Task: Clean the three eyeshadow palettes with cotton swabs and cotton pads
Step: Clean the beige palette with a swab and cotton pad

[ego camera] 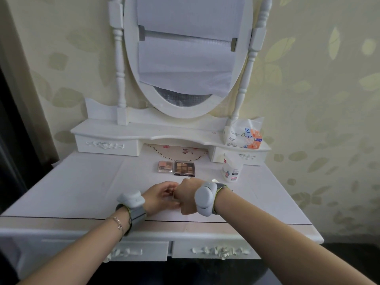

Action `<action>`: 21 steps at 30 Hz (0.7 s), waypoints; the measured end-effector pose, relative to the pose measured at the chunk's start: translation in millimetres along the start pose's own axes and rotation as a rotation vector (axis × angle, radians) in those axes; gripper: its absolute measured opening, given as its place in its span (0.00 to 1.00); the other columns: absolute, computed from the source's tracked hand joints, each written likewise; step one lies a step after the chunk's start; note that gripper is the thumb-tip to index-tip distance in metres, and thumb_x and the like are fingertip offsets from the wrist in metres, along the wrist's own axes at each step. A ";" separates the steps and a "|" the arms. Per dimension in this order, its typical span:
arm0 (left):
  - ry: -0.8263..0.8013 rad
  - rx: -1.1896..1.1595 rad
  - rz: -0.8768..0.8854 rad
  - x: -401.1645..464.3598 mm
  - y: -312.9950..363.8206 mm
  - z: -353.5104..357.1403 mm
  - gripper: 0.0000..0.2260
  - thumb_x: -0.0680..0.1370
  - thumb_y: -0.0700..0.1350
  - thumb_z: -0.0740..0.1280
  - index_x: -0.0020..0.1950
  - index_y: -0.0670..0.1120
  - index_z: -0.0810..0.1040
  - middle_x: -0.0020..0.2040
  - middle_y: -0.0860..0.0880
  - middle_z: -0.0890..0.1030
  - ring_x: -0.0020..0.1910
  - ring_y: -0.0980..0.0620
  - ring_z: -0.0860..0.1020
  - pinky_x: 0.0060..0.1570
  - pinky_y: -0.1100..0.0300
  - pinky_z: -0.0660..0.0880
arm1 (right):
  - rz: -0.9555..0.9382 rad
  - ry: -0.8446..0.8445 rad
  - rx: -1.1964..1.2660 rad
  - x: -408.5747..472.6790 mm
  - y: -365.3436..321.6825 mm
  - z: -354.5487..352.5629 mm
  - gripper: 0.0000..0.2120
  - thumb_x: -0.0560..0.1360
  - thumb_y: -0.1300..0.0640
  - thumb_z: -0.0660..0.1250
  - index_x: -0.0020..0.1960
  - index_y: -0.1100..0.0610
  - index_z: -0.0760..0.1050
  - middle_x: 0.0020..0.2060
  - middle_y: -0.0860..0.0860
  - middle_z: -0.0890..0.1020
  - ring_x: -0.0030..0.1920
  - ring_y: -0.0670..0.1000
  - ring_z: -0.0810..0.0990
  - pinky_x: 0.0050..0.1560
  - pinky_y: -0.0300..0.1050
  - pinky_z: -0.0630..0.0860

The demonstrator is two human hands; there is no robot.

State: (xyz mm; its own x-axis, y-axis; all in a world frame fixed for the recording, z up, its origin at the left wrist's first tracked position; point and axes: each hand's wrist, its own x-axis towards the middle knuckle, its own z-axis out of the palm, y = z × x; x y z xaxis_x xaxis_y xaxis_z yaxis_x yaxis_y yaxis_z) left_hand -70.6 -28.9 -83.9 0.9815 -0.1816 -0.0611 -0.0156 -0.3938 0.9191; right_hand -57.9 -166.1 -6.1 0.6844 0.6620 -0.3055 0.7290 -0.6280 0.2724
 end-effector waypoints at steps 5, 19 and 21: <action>-0.014 0.005 -0.024 0.4 -0.7 -2.5 0.47 0.52 0.52 0.77 0.69 0.41 0.66 0.59 0.42 0.74 0.60 0.49 0.74 0.58 0.66 0.71 | -0.048 0.027 0.206 -5.9 17.0 -4.6 0.11 0.75 0.52 0.61 0.49 0.56 0.79 0.26 0.48 0.68 0.33 0.54 0.70 0.39 0.42 0.70; 0.035 0.206 0.116 -16.3 6.2 -6.0 0.51 0.51 0.60 0.71 0.70 0.48 0.58 0.58 0.50 0.69 0.54 0.57 0.73 0.52 0.78 0.67 | 0.111 -0.037 1.045 15.9 42.5 2.9 0.15 0.80 0.66 0.50 0.58 0.68 0.73 0.41 0.58 0.80 0.36 0.49 0.78 0.42 0.41 0.77; 0.076 0.229 0.126 -18.0 6.1 -4.7 0.49 0.54 0.55 0.73 0.71 0.48 0.57 0.59 0.50 0.67 0.54 0.56 0.72 0.50 0.78 0.67 | 0.122 -0.046 1.062 21.6 43.3 2.9 0.15 0.80 0.65 0.49 0.57 0.67 0.73 0.36 0.55 0.79 0.33 0.48 0.78 0.40 0.41 0.77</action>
State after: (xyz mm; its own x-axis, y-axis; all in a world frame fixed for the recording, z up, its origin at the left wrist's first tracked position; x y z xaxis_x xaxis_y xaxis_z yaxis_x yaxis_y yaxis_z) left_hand -87.5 -23.8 -75.4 0.9804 -0.1778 0.0854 -0.1730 -0.5676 0.8049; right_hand -11.6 -180.2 -3.5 0.7347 0.5684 -0.3702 0.2573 -0.7384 -0.6233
